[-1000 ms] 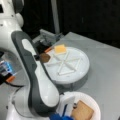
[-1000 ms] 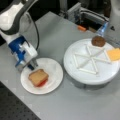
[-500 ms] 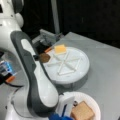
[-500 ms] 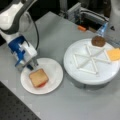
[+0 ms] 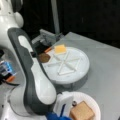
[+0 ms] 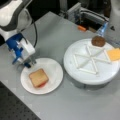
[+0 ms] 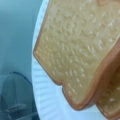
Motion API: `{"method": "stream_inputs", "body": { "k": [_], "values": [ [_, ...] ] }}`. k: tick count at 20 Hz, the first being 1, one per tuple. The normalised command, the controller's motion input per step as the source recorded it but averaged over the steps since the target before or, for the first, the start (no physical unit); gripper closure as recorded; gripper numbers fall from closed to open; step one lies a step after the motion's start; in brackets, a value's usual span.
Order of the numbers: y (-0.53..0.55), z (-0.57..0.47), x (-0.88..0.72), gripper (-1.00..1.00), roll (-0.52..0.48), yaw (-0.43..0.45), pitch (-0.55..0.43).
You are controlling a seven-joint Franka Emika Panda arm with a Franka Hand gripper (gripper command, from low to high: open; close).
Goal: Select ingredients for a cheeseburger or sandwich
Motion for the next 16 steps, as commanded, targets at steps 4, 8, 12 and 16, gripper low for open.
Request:
{"method": "stream_inputs", "body": {
  "k": [4,8,12,16],
  "values": [
    [0.21,0.39,0.07,-1.00,-0.721,-0.003,0.253],
    [0.39,0.31,-0.04,-1.00,-0.767,-0.065,0.212],
    [0.46,0.15,-0.29,-1.00,-0.703,-0.123,0.115],
    [0.45,0.01,-0.54,-1.00,-0.631,-0.159,0.012]
  ]
}}
